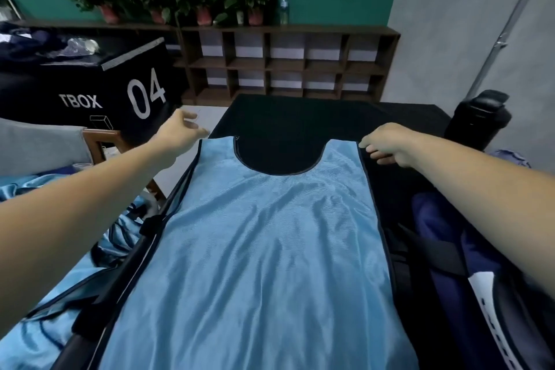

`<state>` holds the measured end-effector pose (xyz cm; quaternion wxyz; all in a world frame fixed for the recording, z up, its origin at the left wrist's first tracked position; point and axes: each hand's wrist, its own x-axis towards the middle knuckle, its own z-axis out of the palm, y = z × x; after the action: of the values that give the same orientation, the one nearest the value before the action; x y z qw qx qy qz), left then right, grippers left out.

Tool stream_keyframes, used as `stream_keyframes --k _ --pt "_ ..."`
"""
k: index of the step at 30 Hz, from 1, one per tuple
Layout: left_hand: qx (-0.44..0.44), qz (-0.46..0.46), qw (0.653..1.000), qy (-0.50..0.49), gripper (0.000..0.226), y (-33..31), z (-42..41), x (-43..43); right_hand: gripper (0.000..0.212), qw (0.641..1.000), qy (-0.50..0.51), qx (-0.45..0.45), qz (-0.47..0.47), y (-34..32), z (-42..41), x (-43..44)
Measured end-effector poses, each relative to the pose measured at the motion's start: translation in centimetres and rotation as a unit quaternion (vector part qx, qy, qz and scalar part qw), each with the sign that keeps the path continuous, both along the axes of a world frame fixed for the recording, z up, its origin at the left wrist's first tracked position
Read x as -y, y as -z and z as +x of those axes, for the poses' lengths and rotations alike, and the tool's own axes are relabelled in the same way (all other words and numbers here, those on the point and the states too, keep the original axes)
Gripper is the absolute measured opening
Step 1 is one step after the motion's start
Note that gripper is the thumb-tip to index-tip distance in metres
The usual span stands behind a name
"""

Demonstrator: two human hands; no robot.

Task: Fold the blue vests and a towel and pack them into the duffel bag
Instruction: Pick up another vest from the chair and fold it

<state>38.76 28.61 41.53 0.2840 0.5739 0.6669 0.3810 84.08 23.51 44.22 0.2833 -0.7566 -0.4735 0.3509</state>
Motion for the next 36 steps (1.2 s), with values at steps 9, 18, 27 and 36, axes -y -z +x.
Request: stream_keyframes --k 9,18,27,36 --pt "-0.091 0.016 0.989 0.114 0.033 -1.4 0.3 12.0 0.014 0.979 -0.186 0.085 0.006 -3.2 -2.6 9.7" --pt "-0.219 0.083 0.947 0.219 0.025 -2.9 -0.4 27.9 0.009 0.937 -0.29 0.127 0.149 -3.2 -6.0 24.6" --pt "-0.206 0.145 0.934 0.252 0.029 0.9 -0.6 41.1 0.016 0.879 -0.366 0.194 0.239 1.7 -7.5 38.2" --pt "-0.276 0.239 0.886 0.285 0.023 5.0 -1.5 48.1 0.02 0.819 -0.413 0.232 0.323 6.0 -6.5 44.8"
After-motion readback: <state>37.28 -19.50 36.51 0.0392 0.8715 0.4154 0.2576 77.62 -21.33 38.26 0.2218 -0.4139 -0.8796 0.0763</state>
